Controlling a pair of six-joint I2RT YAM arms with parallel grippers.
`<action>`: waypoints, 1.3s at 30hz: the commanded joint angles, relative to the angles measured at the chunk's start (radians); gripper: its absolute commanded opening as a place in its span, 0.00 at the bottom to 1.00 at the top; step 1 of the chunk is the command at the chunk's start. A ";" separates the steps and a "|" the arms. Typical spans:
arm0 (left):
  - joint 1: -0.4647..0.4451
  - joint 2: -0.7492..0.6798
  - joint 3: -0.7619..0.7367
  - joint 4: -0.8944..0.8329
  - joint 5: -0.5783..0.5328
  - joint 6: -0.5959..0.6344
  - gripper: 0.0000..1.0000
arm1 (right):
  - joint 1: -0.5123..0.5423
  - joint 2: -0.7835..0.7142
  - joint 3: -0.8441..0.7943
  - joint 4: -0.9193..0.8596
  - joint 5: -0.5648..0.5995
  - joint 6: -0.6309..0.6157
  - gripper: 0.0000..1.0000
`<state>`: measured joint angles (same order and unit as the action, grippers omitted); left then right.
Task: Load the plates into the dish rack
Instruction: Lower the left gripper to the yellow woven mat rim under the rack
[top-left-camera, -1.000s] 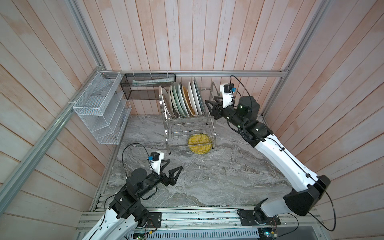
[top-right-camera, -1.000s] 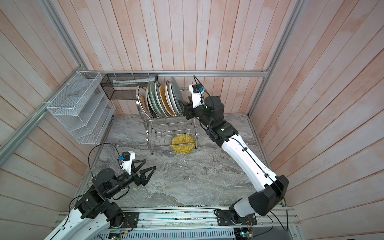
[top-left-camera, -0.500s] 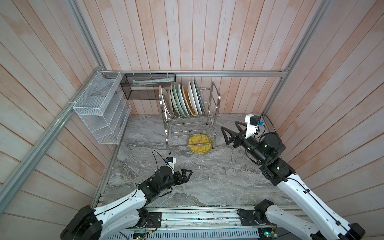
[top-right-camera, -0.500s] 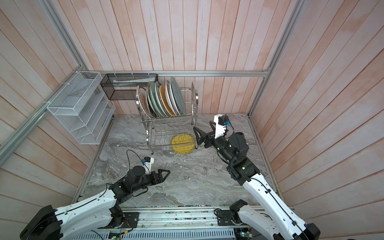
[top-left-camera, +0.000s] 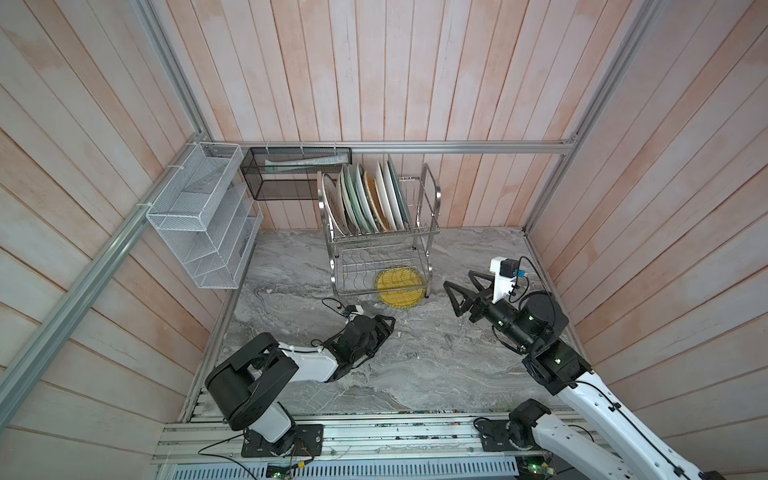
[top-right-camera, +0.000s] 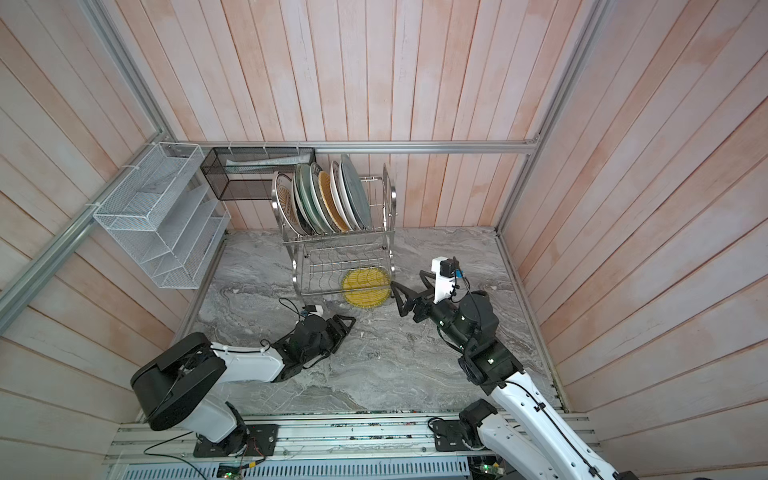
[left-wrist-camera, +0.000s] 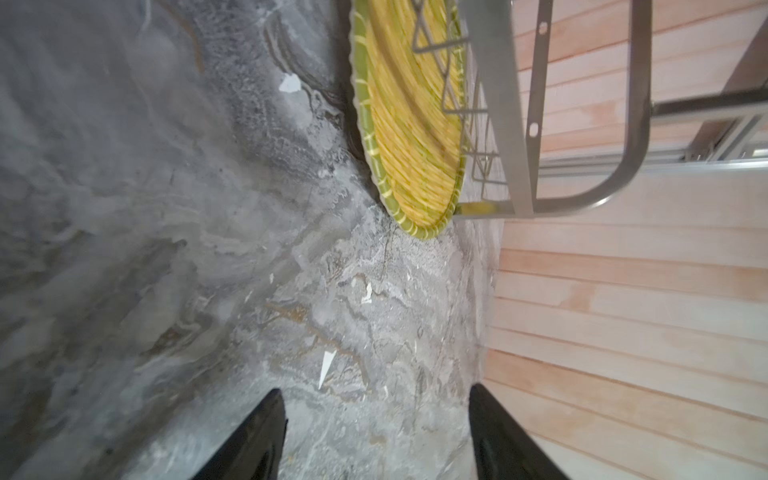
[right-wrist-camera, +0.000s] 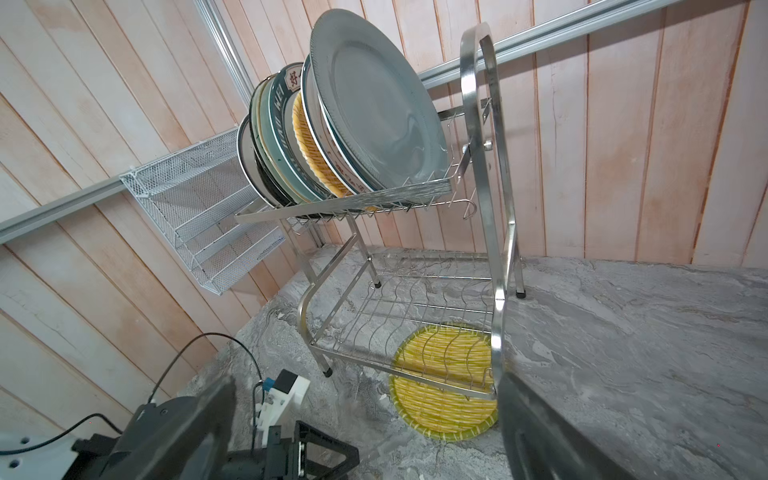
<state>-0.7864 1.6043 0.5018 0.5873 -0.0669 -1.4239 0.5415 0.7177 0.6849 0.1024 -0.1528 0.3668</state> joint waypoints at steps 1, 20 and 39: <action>-0.001 0.057 0.031 0.068 -0.097 -0.107 0.60 | 0.000 -0.041 -0.013 -0.030 -0.027 0.016 0.98; 0.019 0.397 0.134 0.375 -0.243 -0.274 0.47 | 0.000 -0.125 -0.036 -0.133 -0.073 0.018 0.98; 0.035 0.559 0.222 0.419 -0.269 -0.356 0.40 | -0.001 -0.173 -0.079 -0.156 -0.106 0.061 0.98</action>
<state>-0.7574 2.1048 0.7235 1.0576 -0.3271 -1.7668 0.5415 0.5556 0.6155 -0.0319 -0.2489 0.4191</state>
